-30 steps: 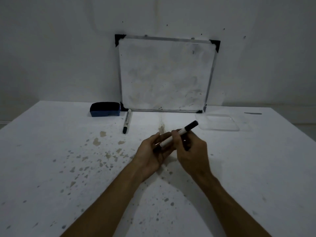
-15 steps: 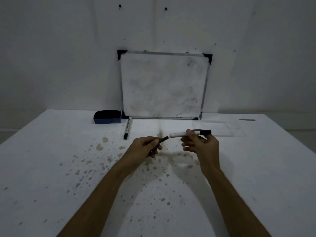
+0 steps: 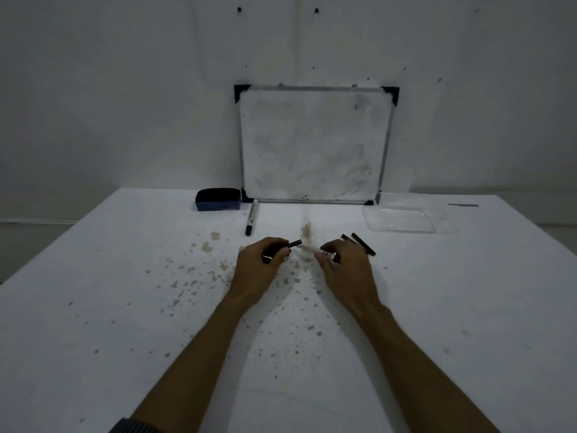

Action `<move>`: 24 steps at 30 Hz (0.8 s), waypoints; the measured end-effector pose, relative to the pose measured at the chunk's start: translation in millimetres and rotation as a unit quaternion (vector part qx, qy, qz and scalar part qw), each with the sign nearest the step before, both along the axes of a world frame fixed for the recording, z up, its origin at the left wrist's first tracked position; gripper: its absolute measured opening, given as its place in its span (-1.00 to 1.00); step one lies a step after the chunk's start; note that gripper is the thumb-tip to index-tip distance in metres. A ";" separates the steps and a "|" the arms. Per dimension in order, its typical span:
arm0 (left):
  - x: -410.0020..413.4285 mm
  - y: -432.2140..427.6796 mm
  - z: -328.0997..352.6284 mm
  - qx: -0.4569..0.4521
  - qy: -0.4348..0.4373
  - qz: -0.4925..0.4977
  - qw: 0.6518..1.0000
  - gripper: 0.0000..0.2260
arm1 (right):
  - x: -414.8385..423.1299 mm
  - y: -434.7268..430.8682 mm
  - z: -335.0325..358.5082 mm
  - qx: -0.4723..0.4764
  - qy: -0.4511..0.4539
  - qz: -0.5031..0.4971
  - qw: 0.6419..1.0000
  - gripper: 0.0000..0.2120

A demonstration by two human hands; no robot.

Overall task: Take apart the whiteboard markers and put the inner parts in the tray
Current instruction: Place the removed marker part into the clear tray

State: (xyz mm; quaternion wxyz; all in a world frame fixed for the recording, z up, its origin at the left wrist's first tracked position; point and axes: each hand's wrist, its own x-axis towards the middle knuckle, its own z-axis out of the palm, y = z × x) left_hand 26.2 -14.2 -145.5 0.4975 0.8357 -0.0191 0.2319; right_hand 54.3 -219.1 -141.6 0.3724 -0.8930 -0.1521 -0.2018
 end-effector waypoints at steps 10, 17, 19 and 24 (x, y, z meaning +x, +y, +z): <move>-7.1 -1.4 4.5 -0.053 0.009 -0.026 0.998 -0.89 | -12.3 -4.5 5.3 0.067 0.020 0.052 0.996 -0.63; -10.7 -23.1 7.8 -0.051 0.054 -0.122 0.990 -0.78 | -18.2 -28.5 27.7 0.091 0.028 0.116 0.989 -0.85; -5.9 -37.1 12.5 -0.038 0.067 -0.134 0.988 -0.80 | -21.2 -45.8 27.2 0.049 0.026 0.103 0.993 -0.88; 14.2 -92.6 29.2 -0.015 0.081 -0.202 0.976 -0.91 | -28.3 -105.2 31.2 -0.010 0.035 0.072 0.997 -0.85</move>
